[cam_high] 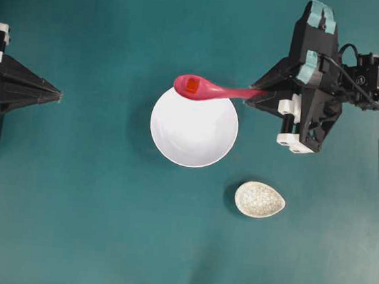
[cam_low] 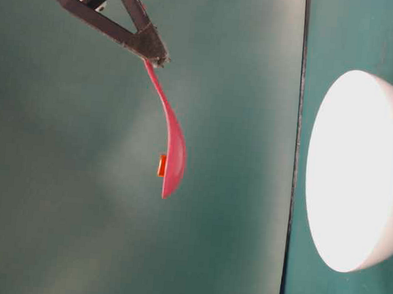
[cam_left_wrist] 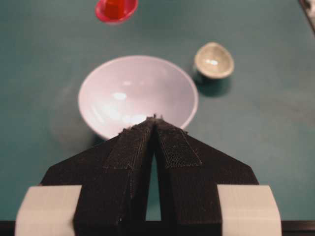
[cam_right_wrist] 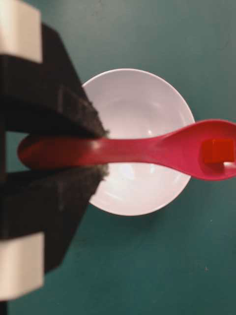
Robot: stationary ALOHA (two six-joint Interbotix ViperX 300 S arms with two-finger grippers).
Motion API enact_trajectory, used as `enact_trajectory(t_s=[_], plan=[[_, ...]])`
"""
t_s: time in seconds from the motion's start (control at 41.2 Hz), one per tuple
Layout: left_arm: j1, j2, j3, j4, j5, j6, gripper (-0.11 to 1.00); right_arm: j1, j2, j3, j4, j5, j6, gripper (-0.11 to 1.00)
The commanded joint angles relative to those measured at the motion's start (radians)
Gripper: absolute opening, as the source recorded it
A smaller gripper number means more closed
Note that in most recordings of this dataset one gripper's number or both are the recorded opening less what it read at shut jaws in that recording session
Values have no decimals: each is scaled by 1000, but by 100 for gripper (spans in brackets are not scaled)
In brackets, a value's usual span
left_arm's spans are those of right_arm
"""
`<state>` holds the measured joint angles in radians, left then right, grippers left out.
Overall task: Grip the spoon and scoop the red block from the bowl with right arm.
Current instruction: 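Hold the loaded spoon steady above the bowl with the right gripper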
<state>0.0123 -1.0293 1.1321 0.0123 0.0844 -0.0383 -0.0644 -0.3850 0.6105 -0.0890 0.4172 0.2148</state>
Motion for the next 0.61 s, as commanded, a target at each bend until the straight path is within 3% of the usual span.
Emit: enact_trajectory(t_s=[0.0,0.583], plan=[[2,2,-20,3,-9,-3,0,3,-17,-26,2,-3,2,22],[2,-8,-25,3,-3,-3,0,2,-17,-25,2,-2,2,22]])
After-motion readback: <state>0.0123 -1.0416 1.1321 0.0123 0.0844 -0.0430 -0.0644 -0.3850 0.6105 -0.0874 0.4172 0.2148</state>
